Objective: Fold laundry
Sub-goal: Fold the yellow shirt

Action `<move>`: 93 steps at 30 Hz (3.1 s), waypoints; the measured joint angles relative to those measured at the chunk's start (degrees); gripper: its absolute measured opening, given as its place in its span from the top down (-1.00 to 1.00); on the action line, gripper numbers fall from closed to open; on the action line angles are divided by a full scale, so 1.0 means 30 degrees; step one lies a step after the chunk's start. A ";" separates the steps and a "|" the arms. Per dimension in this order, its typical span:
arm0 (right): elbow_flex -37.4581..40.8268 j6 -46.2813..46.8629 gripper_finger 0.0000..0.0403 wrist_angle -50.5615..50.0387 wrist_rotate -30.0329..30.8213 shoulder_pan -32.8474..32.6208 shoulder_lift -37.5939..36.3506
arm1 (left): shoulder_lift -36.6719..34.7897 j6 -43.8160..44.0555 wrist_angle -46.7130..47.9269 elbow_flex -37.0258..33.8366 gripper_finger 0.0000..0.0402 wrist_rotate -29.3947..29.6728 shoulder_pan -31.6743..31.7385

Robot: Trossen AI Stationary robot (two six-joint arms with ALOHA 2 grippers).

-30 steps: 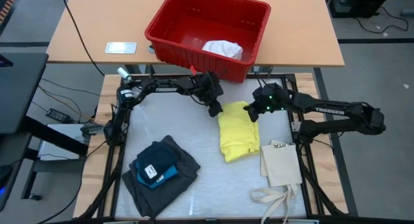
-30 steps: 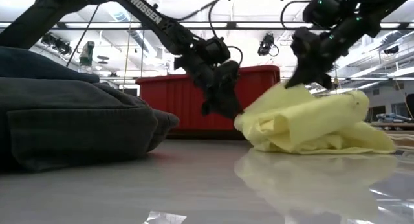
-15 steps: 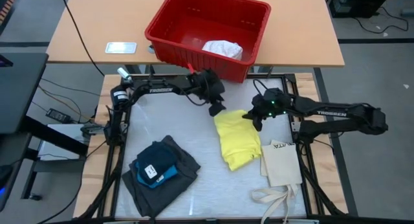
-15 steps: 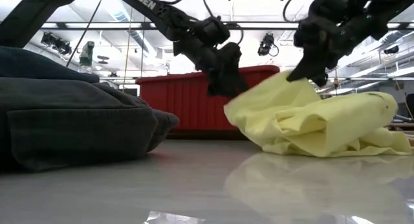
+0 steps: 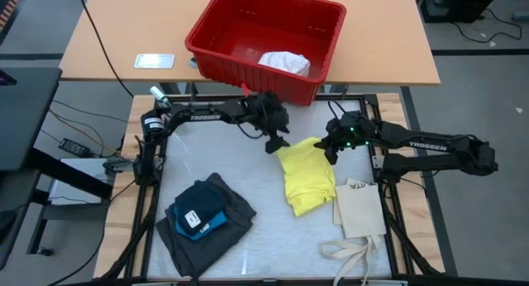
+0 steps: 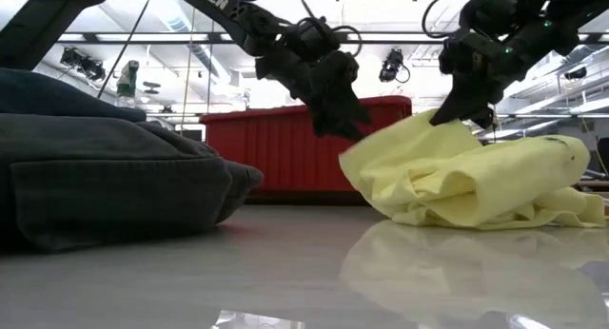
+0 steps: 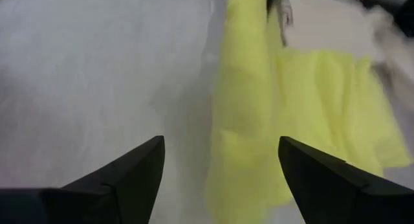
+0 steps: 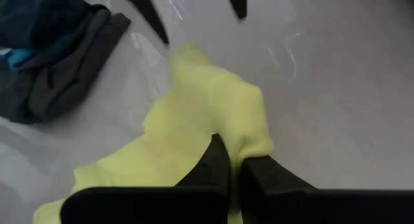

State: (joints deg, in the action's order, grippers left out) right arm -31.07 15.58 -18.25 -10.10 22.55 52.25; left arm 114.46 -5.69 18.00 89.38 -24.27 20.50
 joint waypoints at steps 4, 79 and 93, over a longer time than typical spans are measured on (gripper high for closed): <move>0.0000 -0.0091 0.93 0.0319 -0.0081 0.0236 0.0081 | -0.0190 0.1621 -0.0491 0.0002 -0.53 -0.2164 0.1027; -0.0679 1.4335 0.30 -0.0960 0.3971 -1.2288 -0.1439 | -0.0635 -0.5420 0.1859 0.0692 0.87 0.1705 -0.9567; -0.0483 1.8941 0.50 1.2444 0.5003 -1.8066 0.8581 | -0.0635 -1.1555 0.3195 0.0685 0.79 0.4583 -1.2798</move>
State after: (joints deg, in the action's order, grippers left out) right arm -32.52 72.41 19.08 4.91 -31.65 77.99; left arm 112.55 -40.36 27.58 91.44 -10.52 -17.89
